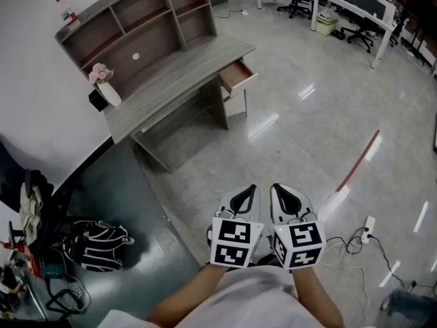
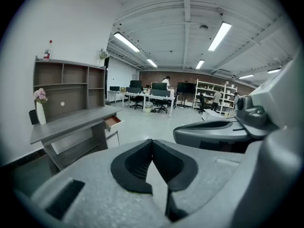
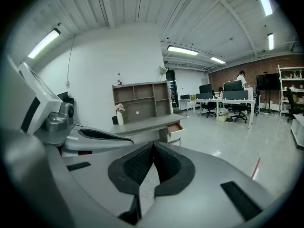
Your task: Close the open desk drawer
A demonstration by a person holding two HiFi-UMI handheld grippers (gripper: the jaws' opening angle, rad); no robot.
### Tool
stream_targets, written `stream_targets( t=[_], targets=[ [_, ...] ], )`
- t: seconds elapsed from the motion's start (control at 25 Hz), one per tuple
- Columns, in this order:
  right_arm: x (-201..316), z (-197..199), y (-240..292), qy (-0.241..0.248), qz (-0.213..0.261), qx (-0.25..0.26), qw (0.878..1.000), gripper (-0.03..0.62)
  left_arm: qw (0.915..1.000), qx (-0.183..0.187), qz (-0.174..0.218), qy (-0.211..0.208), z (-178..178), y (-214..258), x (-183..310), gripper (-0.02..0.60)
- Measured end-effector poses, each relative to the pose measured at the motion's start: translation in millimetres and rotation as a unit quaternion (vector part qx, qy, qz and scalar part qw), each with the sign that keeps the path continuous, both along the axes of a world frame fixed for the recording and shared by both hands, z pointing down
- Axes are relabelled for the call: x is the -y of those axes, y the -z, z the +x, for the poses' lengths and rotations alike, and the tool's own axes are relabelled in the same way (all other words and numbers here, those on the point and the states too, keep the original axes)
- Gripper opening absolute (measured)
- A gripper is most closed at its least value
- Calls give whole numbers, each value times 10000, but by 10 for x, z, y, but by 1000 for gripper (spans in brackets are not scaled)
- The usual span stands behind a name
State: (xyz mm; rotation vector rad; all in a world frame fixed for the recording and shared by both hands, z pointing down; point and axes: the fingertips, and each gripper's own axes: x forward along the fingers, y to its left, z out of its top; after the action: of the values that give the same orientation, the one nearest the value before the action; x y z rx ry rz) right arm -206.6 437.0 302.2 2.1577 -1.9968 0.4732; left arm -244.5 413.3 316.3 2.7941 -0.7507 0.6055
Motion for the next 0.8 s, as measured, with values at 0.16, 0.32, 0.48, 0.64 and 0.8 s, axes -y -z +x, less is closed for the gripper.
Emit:
stream_targets(
  t=[0.16, 0.32, 0.48, 0.64, 0.8],
  targets=[
    [11, -46, -11, -48, -1, 7, 10000, 0, 10000, -10, -31, -33, -53, -20, -2, 5],
    [41, -122, 0, -72, -12, -41, 10000, 0, 10000, -41, -55, -47, -125, -18, 33, 5],
    [64, -187, 32, -54, -31, -134, 9999, 0, 9999, -89, -98, -32, -181, 2, 64, 5],
    [125, -240, 51, -3, -5, -145, 9999, 0, 9999, -126, -81, 9, -236, 18, 96, 5],
    [225, -313, 56, 102, 35, -167, 9998, 0, 9998, -150, -60, 112, -295, 24, 188, 5]
  ],
)
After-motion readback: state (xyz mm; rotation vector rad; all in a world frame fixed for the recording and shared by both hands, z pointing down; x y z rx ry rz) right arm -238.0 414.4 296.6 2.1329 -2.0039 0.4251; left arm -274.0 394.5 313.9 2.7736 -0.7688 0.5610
